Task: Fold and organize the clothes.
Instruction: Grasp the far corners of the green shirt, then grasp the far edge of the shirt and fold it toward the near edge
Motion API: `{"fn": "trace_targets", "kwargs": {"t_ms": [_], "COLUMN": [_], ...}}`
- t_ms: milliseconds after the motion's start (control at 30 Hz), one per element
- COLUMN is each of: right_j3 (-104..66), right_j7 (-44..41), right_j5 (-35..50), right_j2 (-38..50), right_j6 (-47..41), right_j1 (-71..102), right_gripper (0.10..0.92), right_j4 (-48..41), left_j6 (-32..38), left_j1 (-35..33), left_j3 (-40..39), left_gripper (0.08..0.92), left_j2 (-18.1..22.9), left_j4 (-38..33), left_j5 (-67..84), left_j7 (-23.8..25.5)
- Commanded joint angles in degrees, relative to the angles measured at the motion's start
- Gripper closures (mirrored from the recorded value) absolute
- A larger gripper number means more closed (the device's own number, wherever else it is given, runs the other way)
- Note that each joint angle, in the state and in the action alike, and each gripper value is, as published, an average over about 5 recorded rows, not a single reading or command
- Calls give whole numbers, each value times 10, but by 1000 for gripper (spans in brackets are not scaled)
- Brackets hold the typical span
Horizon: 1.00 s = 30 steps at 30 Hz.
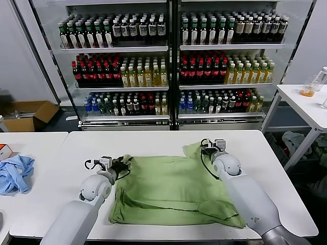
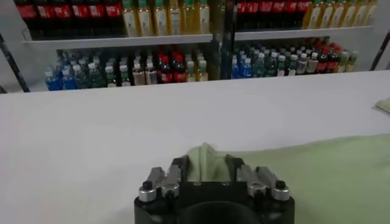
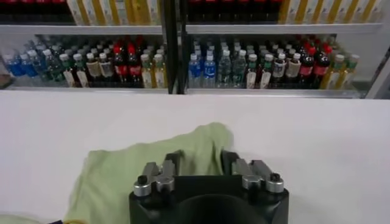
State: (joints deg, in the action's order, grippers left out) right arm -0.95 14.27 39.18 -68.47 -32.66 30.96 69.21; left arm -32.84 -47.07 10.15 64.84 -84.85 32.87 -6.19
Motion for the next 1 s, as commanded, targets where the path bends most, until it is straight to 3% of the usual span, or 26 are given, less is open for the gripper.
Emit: {"fn": "trace_targets", "kwargs": {"t_ms": [33,233,333,1000], "right_j3": [-3,-24,-39,-185], "right_j7": [-1,-1,-1,5], "right_j5": [6,5,5,10], "right_j2": [3,22,32,141], "right_j6": [13,32,38,38], "right_j1": [19,58,76,338], "right_gripper": [705,876,919,920], "right_j4": [46,120,155,466], "left_j6": [7,16,18,6], "left_j1": [-17,-41,-56,-208], "left_j3": [10,27,37,116], "left_gripper": [657,828,882,900], "left_j2": [-2,-7,-10,-71], "left_j4": [-22,-70,-94,-284], "left_j5": [36,57,62,96], "left_j7": [5,11,12,32]}}
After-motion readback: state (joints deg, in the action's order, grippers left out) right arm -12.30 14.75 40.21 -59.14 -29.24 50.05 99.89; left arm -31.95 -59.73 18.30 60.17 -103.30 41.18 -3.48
